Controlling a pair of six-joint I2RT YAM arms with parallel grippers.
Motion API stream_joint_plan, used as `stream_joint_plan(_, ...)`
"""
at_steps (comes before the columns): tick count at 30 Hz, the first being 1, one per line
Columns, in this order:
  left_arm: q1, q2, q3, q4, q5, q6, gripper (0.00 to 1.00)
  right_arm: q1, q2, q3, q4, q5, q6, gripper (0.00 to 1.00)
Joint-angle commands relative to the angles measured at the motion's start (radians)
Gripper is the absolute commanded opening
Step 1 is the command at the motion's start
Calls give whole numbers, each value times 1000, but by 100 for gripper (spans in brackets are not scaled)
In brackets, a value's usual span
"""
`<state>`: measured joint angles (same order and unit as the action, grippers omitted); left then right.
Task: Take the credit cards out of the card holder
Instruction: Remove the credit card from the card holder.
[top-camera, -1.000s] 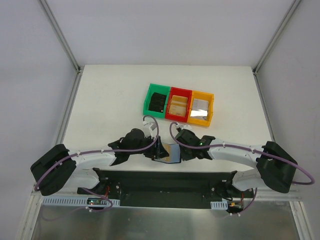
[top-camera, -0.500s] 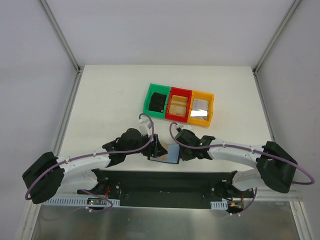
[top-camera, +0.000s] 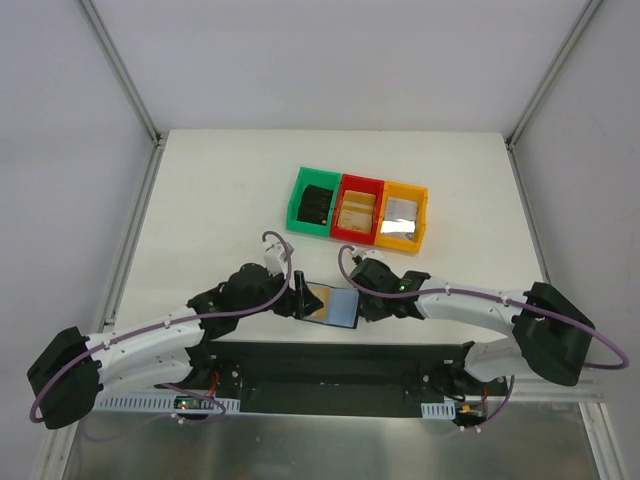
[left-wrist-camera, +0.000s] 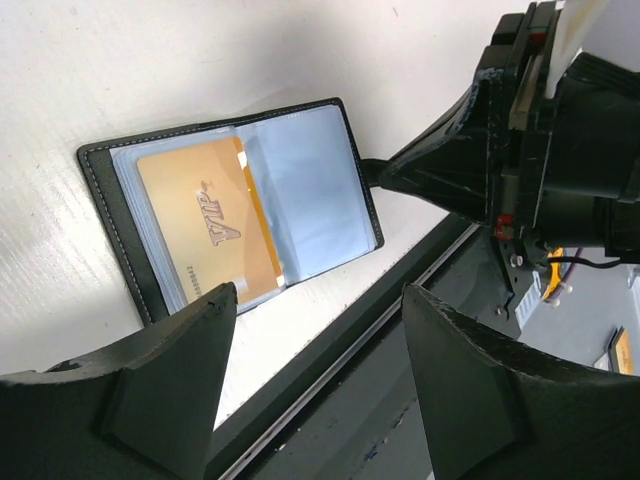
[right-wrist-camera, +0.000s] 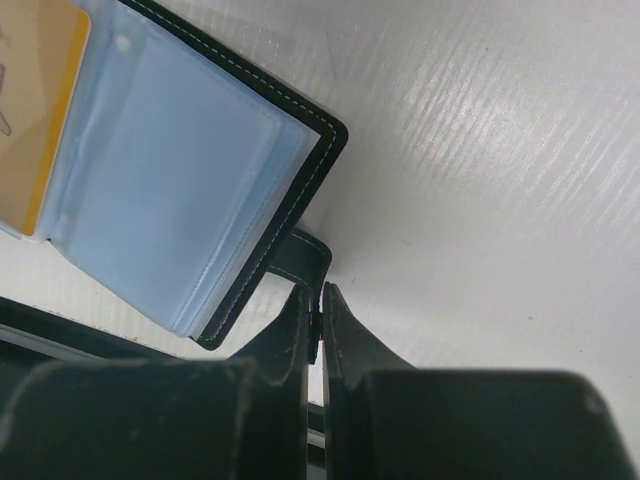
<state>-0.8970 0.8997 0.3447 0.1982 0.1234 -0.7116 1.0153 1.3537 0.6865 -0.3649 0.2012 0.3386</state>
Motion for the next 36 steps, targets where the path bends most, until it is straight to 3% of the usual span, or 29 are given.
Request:
stream_joint_plan(1, -6, 36, 11, 21, -8, 34, 66, -23, 4, 33, -32, 24, -36, 0)
stream_joint_plan(16, -3, 128, 25, 93, 19, 37, 63, -123, -7, 59, -57, 21, -138, 1)
stream_joint_plan(17, -3, 128, 24, 95, 16, 37, 63, -123, -5, 61, -58, 26, -136, 4)
stream_joint_plan(20, -2, 125, 23, 96, 16, 34, 63, -126, -39, 76, -103, 44, -125, 47)
stream_joint_plan(22, 0, 119, 23, 96, 15, 34, 63, -123, -91, 87, -147, 70, -119, 59)
stream_joint_plan(27, 1, 116, 27, 115, 21, 20, 63, -121, -231, 107, -165, 48, -125, 65)
stream_joint_plan(33, 1, 163, -4, 230, 81, -38, 56, -121, -350, -7, 143, -156, -113, 64)
stream_joint_plan(36, 0, 186, -33, 286, 94, -66, 44, -124, -343, -65, 327, -319, -112, 64)
